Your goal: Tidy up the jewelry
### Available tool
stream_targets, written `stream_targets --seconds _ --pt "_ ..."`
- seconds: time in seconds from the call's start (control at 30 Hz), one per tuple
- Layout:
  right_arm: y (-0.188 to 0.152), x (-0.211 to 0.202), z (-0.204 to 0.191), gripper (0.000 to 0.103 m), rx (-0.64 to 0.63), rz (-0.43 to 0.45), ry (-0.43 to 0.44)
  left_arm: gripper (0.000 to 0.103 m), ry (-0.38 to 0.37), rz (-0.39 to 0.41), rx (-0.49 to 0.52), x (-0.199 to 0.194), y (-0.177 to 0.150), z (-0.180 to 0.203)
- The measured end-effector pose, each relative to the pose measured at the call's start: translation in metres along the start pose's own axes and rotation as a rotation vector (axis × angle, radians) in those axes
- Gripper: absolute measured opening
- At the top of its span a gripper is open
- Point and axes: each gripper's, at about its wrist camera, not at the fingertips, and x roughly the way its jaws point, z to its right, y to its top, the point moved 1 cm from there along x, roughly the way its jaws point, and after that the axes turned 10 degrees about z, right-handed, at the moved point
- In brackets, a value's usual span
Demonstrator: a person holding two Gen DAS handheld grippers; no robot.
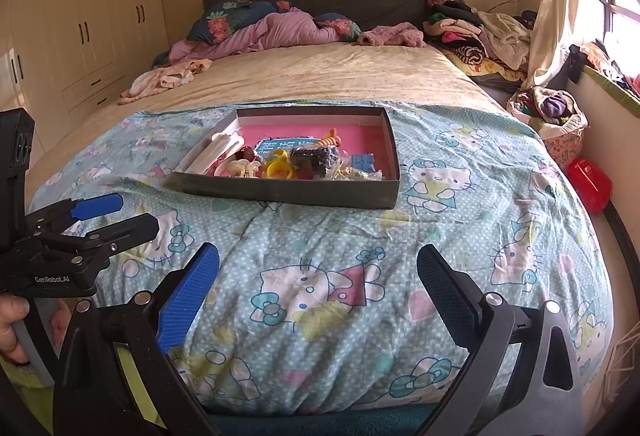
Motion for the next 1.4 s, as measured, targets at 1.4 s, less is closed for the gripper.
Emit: stream_targets --seconds 1.4 --pt "-0.003 0.005 0.001 0.099 -0.002 -0.027 -0.012 0.094 0.002 -0.037 -0.041 0.007 -0.002 -0.013"
